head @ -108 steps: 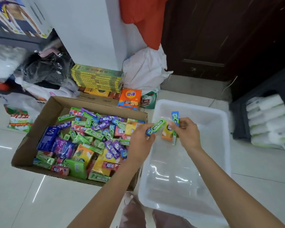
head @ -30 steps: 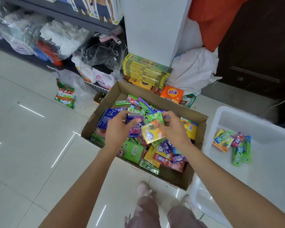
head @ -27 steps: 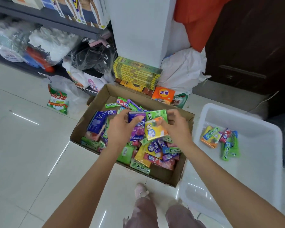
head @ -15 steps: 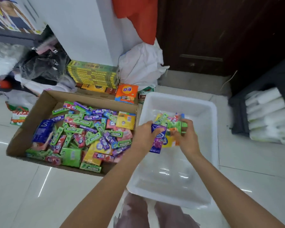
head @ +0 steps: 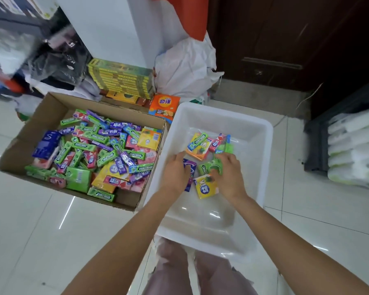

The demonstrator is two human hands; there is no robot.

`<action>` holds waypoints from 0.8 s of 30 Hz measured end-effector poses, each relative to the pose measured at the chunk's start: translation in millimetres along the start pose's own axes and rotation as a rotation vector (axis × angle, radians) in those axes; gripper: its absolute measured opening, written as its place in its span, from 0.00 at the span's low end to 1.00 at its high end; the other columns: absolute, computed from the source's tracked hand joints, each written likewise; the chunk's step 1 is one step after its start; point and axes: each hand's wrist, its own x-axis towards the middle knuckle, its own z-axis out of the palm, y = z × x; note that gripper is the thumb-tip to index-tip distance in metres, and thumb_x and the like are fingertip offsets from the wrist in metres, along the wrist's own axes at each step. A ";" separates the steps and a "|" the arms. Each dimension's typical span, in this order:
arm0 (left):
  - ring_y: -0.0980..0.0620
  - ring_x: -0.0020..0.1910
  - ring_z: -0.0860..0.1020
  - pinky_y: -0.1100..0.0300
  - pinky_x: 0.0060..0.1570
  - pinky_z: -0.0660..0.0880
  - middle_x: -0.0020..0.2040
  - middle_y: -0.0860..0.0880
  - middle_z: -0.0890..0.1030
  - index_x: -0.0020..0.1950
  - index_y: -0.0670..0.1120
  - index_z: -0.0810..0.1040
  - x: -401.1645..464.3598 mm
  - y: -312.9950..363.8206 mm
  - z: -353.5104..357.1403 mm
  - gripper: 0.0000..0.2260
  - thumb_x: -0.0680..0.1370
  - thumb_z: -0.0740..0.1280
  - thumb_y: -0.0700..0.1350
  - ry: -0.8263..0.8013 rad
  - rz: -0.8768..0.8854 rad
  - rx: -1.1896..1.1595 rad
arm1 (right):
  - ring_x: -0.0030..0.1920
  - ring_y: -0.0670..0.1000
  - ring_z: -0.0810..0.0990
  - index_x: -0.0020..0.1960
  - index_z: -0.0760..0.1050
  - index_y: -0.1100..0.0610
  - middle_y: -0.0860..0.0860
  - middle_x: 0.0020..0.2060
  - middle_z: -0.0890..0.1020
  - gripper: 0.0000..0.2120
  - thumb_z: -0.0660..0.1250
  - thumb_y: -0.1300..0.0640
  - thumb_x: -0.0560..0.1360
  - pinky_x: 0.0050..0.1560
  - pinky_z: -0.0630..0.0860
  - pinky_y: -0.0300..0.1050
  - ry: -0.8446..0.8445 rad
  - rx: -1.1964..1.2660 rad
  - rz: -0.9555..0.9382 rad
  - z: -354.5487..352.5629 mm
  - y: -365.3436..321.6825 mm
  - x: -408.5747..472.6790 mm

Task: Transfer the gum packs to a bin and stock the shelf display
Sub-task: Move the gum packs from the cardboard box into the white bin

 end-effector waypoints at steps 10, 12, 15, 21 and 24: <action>0.52 0.51 0.77 0.56 0.50 0.75 0.59 0.47 0.77 0.63 0.45 0.74 -21.0 -66.6 -107.8 0.13 0.79 0.61 0.42 0.325 0.097 -0.113 | 0.57 0.49 0.74 0.62 0.73 0.58 0.52 0.57 0.75 0.14 0.63 0.63 0.77 0.57 0.70 0.40 -0.069 0.153 -0.324 34.3 -132.2 7.5; 0.50 0.54 0.76 0.54 0.53 0.75 0.59 0.47 0.77 0.63 0.45 0.74 -19.7 -93.1 -130.7 0.13 0.79 0.62 0.43 0.361 0.012 -0.108 | 0.60 0.49 0.73 0.63 0.72 0.57 0.51 0.60 0.74 0.14 0.63 0.61 0.77 0.57 0.69 0.37 -0.117 0.133 -0.366 53.4 -159.4 10.2; 0.49 0.59 0.74 0.52 0.57 0.73 0.61 0.46 0.76 0.64 0.44 0.74 -13.5 -136.1 -159.1 0.14 0.79 0.63 0.44 0.356 -0.081 -0.070 | 0.63 0.50 0.71 0.66 0.70 0.57 0.52 0.63 0.72 0.17 0.63 0.58 0.78 0.61 0.67 0.42 -0.201 0.043 -0.390 88.2 -188.7 15.9; 0.47 0.64 0.71 0.54 0.61 0.69 0.66 0.46 0.73 0.68 0.45 0.70 13.1 -210.0 -190.1 0.19 0.78 0.65 0.45 0.248 -0.111 -0.050 | 0.74 0.51 0.55 0.75 0.57 0.53 0.51 0.73 0.60 0.29 0.63 0.50 0.78 0.70 0.57 0.47 -0.397 -0.120 -0.261 152.3 -216.1 31.0; 0.47 0.73 0.61 0.51 0.70 0.60 0.74 0.47 0.64 0.74 0.48 0.62 30.0 -228.4 -194.7 0.27 0.77 0.67 0.48 0.120 -0.038 0.096 | 0.74 0.54 0.56 0.77 0.52 0.49 0.51 0.73 0.58 0.34 0.65 0.47 0.76 0.71 0.60 0.52 -0.435 -0.146 -0.169 172.7 -217.5 40.7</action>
